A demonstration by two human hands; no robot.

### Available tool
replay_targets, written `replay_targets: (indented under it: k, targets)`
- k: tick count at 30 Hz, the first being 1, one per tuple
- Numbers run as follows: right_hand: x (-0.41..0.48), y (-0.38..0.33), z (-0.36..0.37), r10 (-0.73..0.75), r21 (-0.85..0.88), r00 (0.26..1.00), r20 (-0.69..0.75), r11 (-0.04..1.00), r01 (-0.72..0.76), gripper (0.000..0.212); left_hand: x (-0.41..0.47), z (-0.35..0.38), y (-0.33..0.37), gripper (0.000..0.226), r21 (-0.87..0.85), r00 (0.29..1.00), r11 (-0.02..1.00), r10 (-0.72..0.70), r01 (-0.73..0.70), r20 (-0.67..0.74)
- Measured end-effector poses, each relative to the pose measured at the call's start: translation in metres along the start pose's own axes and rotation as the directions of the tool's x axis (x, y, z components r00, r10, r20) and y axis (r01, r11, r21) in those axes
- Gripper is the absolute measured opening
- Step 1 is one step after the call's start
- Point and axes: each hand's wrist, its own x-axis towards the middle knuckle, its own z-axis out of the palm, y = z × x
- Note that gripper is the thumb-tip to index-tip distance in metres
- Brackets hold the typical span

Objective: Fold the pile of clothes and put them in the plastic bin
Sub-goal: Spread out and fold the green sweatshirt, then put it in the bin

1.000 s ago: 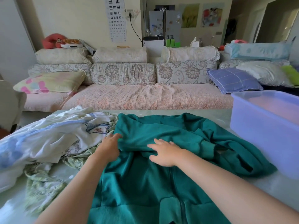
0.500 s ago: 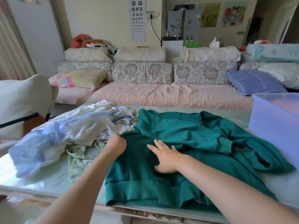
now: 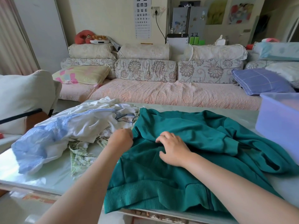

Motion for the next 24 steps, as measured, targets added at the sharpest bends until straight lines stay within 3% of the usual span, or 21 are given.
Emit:
replay_targets:
  k: [3, 6, 9, 12, 15, 18, 21, 23, 24]
  targets:
    - [0.011, 0.006, 0.005, 0.081, -0.061, 0.993, -0.084, 0.994, -0.086, 0.056, 0.018, 0.018, 0.004, 0.043, 0.067, 0.992, 0.997, 0.038, -0.047, 0.121]
    - [0.017, 0.015, 0.013, 0.125, -0.092, 0.992, 0.023, 0.988, -0.122, 0.06, 0.033, 0.027, 0.0, 0.061, 0.211, 0.968, 0.977, -0.026, -0.028, 0.251]
    - [0.02, 0.025, 0.02, 0.054, -0.117, 0.995, 0.08, 0.992, -0.044, 0.064, 0.034, 0.022, -0.006, 0.065, 0.077, 0.99, 0.997, 0.013, -0.024, 0.138]
    - [0.022, 0.029, 0.019, 0.003, -0.074, 0.995, 0.096, 0.997, 0.004, 0.073, 0.042, 0.013, -0.023, 0.063, -0.154, 0.981, 0.985, -0.107, 0.082, -0.16]
    - [0.019, 0.023, 0.013, -0.006, -0.054, 0.971, 0.24, 0.998, 0.019, 0.075, 0.043, 0.011, -0.036, 0.055, -0.02, 0.979, 0.993, -0.122, 0.12, -0.162]
    - [0.015, 0.016, 0.006, -0.003, -0.035, 0.954, 0.298, 0.999, 0.013, 0.073, 0.035, 0.01, -0.043, 0.054, 0.144, 0.995, 0.989, -0.029, 0.044, -0.1]
    - [0.007, 0.007, -0.003, -0.034, 0.044, 0.977, 0.21, 0.999, 0.025, 0.067, 0.019, -0.004, -0.032, 0.032, 0.022, 0.99, 0.992, 0.127, -0.125, -0.068]
    - [-0.001, -0.001, -0.007, -0.1, 0.063, 0.986, 0.137, 0.994, 0.092, 0.053, 0.001, -0.012, -0.017, 0.012, -0.089, 0.97, 0.968, 0.24, -0.236, 0.037]
    - [-0.008, -0.007, -0.011, -0.128, 0.093, 0.985, 0.119, 0.989, 0.117, 0.041, -0.012, -0.016, -0.01, 0.013, -0.105, 0.951, 0.953, 0.294, -0.283, 0.099]
